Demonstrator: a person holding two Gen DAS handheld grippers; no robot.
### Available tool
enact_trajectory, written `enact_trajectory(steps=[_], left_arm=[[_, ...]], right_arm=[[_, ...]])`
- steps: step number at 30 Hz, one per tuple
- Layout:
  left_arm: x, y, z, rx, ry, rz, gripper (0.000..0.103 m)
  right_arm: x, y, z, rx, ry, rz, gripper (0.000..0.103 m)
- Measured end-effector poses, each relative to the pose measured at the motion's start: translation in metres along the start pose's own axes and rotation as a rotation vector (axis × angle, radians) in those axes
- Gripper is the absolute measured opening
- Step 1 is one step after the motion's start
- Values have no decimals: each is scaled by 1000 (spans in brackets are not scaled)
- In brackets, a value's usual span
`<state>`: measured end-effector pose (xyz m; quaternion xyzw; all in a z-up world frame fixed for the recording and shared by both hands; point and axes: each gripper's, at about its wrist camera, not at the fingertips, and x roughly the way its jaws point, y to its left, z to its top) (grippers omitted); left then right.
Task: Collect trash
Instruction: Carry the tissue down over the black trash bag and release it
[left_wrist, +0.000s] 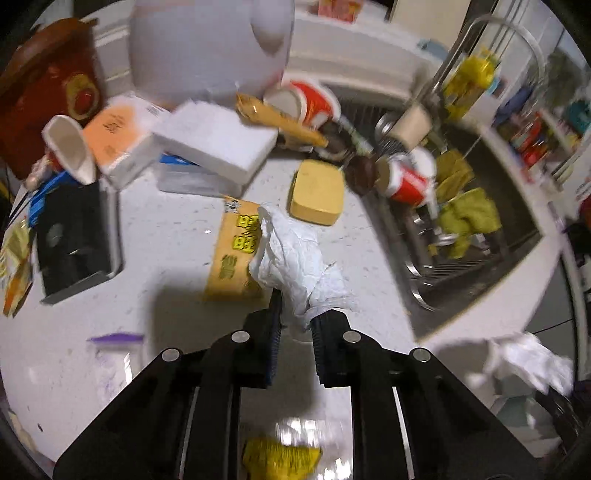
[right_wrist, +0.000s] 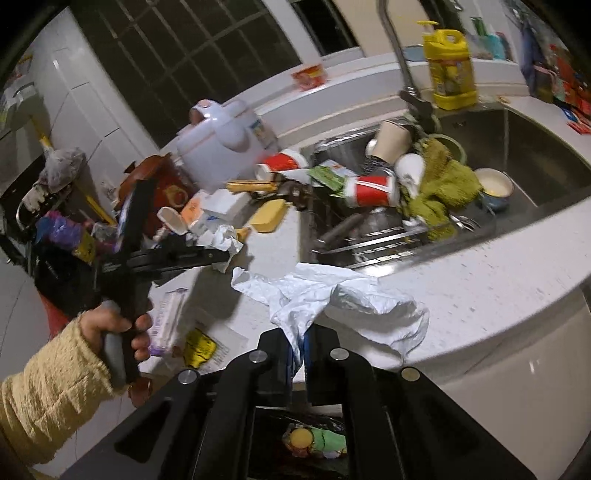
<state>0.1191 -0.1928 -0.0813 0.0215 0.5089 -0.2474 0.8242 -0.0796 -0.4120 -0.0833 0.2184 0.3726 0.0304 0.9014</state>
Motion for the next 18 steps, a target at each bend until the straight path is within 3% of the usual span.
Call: enact_trajectory(steps=[4, 8, 13, 15, 18], left_arm=[[-53, 11, -22, 8, -62, -8, 15], [-100, 32, -65, 27, -71, 39, 15], [-143, 81, -139, 6, 1, 162, 15], [-146, 106, -176, -28, 65, 219, 15], [-136, 135, -219, -82, 151, 239, 15]], right_arm=[[6, 29, 7, -60, 6, 61, 6], [14, 70, 5, -160, 32, 142, 6], [33, 125, -24, -324, 159, 259, 6], [46, 145, -42, -383, 238, 293, 6], [65, 165, -73, -440, 339, 298, 6]])
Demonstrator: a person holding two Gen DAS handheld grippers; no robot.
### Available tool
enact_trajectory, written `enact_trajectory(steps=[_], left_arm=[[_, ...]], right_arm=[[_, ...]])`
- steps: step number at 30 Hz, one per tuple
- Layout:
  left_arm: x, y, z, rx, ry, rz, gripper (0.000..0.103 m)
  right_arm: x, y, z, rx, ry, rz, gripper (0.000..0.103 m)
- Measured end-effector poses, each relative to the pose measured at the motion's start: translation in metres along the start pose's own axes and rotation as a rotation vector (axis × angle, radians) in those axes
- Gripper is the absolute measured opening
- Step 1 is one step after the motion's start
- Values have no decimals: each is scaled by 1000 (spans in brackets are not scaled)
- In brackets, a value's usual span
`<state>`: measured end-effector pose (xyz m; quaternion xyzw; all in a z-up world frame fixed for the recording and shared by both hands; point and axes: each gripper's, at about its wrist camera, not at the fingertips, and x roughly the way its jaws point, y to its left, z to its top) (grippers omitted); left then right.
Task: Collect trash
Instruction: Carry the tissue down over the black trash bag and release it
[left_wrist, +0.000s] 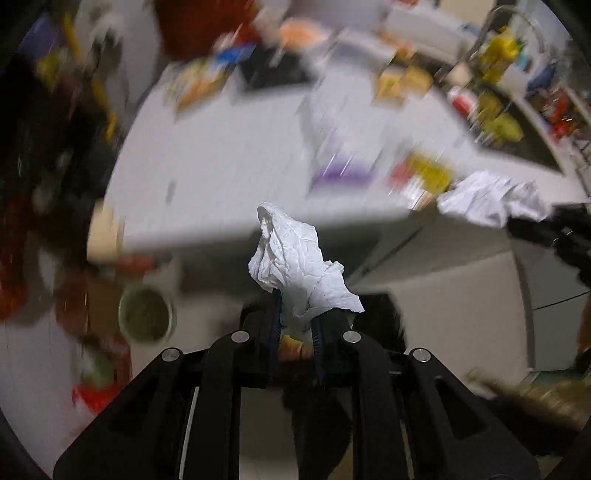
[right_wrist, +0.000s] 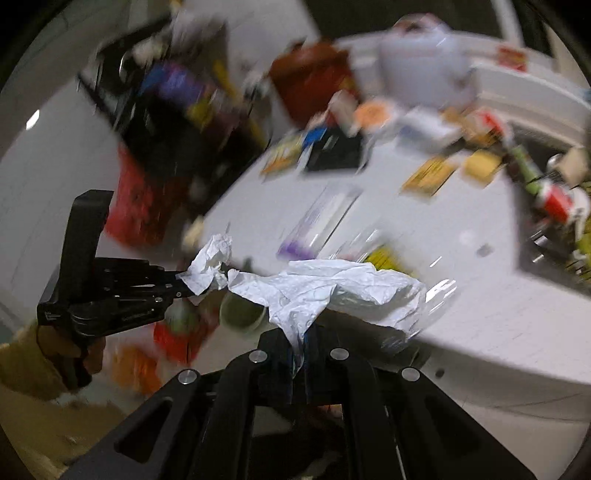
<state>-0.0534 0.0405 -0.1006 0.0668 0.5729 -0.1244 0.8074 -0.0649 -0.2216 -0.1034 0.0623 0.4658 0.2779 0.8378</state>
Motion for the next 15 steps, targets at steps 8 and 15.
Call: enact_trajectory(steps=[8, 15], left_arm=[[125, 26, -80, -66, 276, -49, 15], [264, 34, -123, -91, 446, -90, 15]], right_arm=[[105, 10, -70, -13, 298, -56, 5], [201, -36, -137, 53, 436, -153, 4]])
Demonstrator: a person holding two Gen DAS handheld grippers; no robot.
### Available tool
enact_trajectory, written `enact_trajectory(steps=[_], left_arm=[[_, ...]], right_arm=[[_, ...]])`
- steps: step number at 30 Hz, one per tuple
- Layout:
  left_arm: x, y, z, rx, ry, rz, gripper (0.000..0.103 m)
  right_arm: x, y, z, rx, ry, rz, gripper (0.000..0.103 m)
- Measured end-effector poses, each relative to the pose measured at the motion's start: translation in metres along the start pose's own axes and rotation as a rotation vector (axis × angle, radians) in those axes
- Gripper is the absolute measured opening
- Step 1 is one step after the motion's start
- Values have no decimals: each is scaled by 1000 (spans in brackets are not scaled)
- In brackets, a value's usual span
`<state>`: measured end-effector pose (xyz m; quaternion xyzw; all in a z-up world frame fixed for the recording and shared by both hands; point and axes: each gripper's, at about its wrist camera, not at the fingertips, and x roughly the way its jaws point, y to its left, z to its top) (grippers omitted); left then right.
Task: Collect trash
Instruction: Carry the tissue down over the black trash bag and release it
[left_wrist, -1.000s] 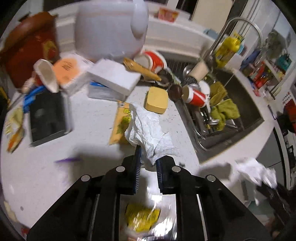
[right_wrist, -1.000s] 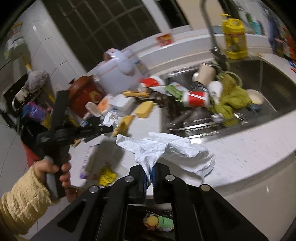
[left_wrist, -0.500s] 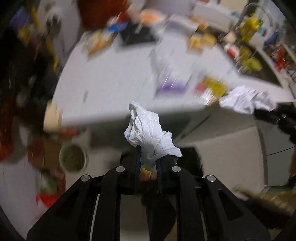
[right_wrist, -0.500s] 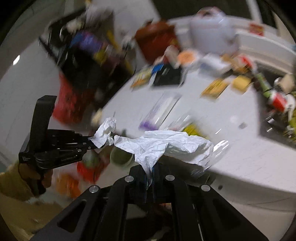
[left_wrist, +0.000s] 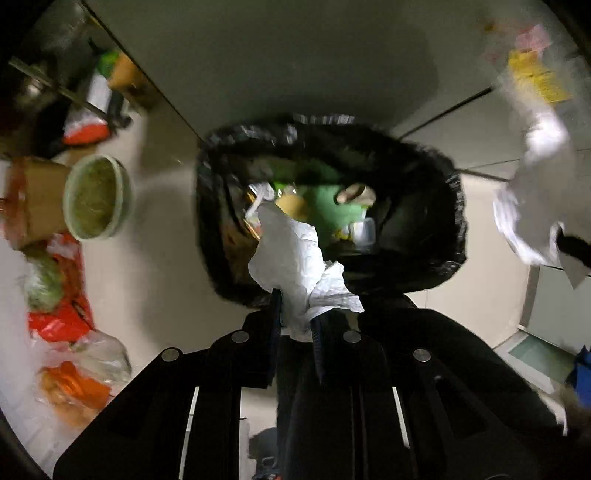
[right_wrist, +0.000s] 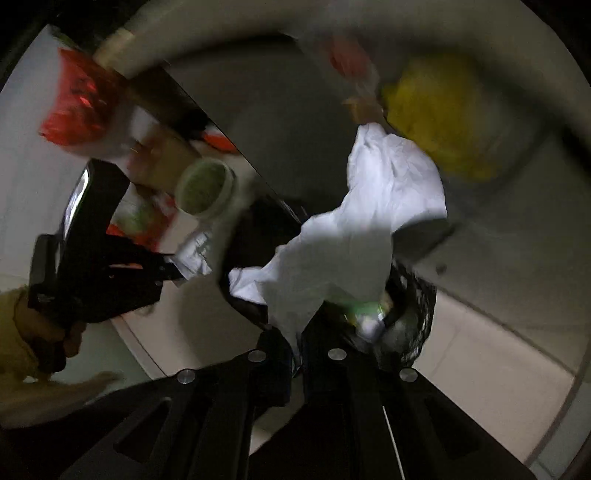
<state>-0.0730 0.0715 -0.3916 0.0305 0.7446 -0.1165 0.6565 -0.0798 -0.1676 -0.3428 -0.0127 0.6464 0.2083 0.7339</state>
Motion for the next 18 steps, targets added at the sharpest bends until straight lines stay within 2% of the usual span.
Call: enact_trajectory(steps=[4, 8, 10, 11, 12, 13, 14, 15, 18], left_arm=[[68, 1, 18, 28, 84, 63, 15], [101, -2, 26, 47, 145, 111, 15], [115, -3, 31, 52, 162, 152, 26], [121, -6, 30, 53, 169, 176, 45], [128, -7, 33, 54, 180, 215, 73], [131, -5, 35, 57, 182, 237, 82], [132, -5, 36, 64, 177, 260, 86], [134, -6, 36, 79, 178, 293, 86], [142, -6, 40, 100, 251, 366, 86]], right_arm=[[61, -23, -6, 51, 65, -13, 4], [122, -46, -12, 80, 163, -51, 4], [143, -54, -9, 114, 196, -48, 7], [152, -59, -7, 133, 203, -55, 10], [159, -61, -7, 146, 202, -64, 16], [165, -65, -4, 159, 205, -67, 25], [168, -70, -3, 174, 211, -90, 54], [171, -73, -2, 180, 211, -121, 74], [160, -71, 1, 168, 197, -146, 70]])
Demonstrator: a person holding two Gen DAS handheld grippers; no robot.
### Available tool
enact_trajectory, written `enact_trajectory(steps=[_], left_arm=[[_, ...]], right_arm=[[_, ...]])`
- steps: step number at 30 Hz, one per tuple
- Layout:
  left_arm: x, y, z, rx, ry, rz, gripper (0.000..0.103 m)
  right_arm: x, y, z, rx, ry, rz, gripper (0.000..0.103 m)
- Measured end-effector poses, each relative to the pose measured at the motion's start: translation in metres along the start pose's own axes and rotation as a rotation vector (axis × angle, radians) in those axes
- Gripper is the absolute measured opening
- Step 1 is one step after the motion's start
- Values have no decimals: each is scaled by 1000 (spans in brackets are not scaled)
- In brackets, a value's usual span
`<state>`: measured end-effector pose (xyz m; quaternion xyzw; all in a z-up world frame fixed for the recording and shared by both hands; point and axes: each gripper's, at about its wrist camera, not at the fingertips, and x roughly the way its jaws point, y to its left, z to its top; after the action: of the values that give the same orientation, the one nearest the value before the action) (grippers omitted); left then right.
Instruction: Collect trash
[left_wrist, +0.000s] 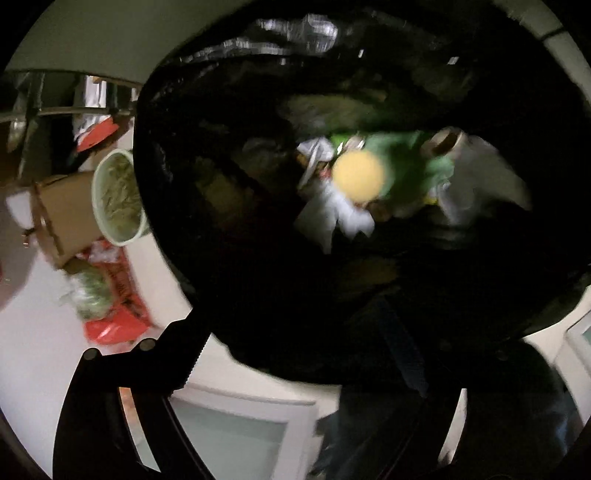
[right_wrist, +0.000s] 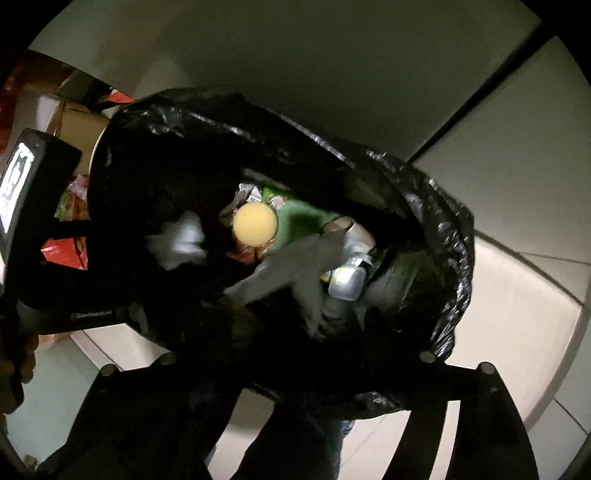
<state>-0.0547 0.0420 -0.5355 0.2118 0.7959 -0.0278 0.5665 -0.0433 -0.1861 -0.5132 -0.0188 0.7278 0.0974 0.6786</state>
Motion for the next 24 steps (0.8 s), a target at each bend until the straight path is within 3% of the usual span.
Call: enact_trajectory(steps=[2, 5, 10, 16, 21, 24], left_arm=[[-2, 2, 0, 9, 13, -17, 86], [-29, 8, -8, 7, -71, -29, 86], [-90, 15, -28, 12, -183, -131, 86], [-189, 23, -71, 36, -367, -234, 86], [-271, 30, -104, 75, -545, -337, 86], [-312, 37, -119, 72, -657, -369, 86]], right_arm=[[-16, -5, -5, 8, -13, 7, 70], [-40, -2, -12, 18, -38, 18, 72], [-106, 14, -17, -19, -129, 52, 72], [-215, 38, -32, -112, -309, 105, 73], [-327, 38, -37, -129, -503, 200, 75], [-388, 30, -30, -119, -657, 217, 86]])
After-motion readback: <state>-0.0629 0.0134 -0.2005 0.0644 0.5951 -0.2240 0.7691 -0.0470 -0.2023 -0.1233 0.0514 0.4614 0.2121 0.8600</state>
